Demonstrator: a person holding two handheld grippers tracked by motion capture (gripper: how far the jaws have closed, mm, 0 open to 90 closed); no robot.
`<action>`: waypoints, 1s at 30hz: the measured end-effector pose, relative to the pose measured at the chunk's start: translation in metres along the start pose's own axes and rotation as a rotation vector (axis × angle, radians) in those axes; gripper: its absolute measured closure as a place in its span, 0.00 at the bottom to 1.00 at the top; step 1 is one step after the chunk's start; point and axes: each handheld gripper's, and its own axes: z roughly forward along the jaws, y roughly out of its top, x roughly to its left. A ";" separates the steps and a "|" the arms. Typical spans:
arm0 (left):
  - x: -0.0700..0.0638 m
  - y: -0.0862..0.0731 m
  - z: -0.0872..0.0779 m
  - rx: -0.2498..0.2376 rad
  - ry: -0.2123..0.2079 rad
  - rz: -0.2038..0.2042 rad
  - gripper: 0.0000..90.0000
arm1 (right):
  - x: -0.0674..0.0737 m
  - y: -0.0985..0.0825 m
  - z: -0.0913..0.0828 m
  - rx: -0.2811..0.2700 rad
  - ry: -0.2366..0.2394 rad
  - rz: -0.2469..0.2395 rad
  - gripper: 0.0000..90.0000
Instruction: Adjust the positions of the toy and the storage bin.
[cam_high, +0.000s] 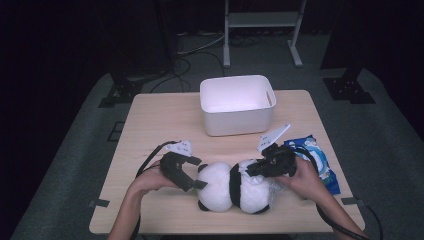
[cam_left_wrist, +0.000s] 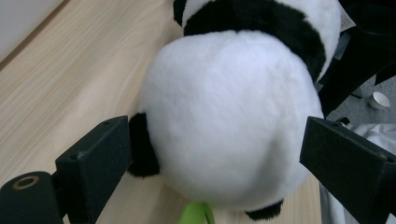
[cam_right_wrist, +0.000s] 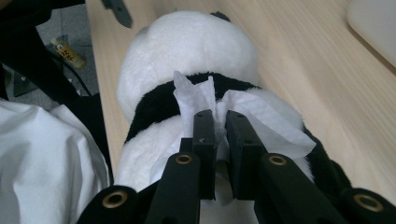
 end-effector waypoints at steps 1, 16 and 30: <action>0.000 0.001 0.001 0.005 -0.002 0.003 0.09 | 0.003 0.000 0.001 0.002 -0.006 -0.010 0.91; 0.013 0.019 0.023 0.081 -0.078 -0.030 0.02 | 0.021 -0.007 0.003 0.031 -0.005 -0.060 0.92; 0.033 0.009 0.036 0.087 -0.251 -0.109 0.36 | 0.012 -0.001 -0.003 0.007 0.030 -0.038 0.91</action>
